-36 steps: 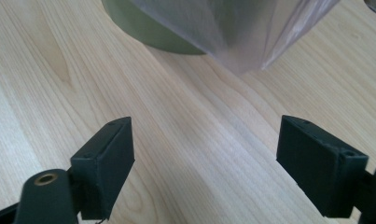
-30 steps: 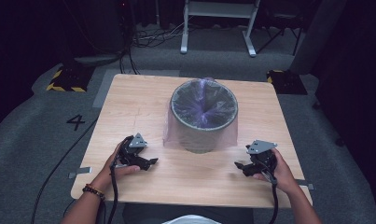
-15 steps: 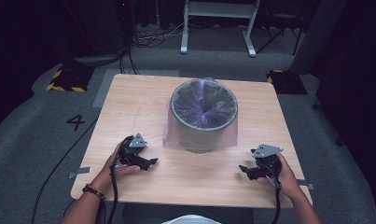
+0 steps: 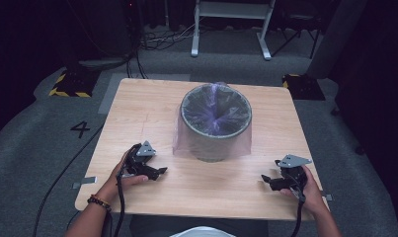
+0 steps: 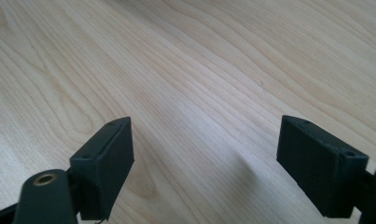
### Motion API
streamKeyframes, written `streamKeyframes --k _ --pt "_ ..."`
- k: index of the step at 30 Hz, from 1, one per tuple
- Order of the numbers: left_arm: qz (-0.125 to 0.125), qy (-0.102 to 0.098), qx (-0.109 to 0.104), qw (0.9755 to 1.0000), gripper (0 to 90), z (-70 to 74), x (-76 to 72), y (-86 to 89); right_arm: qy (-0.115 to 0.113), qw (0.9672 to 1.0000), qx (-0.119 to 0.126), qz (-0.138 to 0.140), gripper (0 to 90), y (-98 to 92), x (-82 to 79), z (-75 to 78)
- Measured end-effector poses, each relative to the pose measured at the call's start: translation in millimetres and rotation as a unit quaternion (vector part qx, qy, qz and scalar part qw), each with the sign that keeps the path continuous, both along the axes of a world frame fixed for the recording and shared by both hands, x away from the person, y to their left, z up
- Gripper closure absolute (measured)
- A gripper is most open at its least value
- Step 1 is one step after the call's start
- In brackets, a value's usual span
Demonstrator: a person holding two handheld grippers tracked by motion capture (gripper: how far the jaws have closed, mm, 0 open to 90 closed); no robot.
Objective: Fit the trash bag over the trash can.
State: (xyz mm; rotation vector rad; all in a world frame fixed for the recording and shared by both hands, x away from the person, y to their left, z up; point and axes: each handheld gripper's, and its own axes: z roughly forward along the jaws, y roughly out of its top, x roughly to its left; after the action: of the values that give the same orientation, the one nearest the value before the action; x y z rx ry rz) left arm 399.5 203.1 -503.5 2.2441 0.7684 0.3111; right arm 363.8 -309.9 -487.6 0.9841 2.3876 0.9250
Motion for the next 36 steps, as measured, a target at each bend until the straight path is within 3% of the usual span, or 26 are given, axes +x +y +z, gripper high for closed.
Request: streamKeyframes --k 9,15,20,36 --pt "0.000 0.000 0.000 1.0000 14.7 0.0 0.0 0.0 0.017 0.9988 0.013 -0.043 17.7 -19.1 2.1 -8.1" --pt "0.000 0.000 0.000 1.0000 14.6 0.0 0.0 0.0 0.027 0.9960 0.042 -0.074 14.9 -33.2 3.9 -12.7" --pt "-0.001 0.001 0.000 1.0000 14.6 0.0 0.3 0.2 0.014 0.9930 0.056 -0.103 15.1 -44.1 3.8 -15.7" --pt "0.001 -0.001 -0.001 1.0000 15.0 -0.2 -1.3 0.0 0.011 0.9914 0.055 -0.118 15.0 -47.7 5.0 -15.9"
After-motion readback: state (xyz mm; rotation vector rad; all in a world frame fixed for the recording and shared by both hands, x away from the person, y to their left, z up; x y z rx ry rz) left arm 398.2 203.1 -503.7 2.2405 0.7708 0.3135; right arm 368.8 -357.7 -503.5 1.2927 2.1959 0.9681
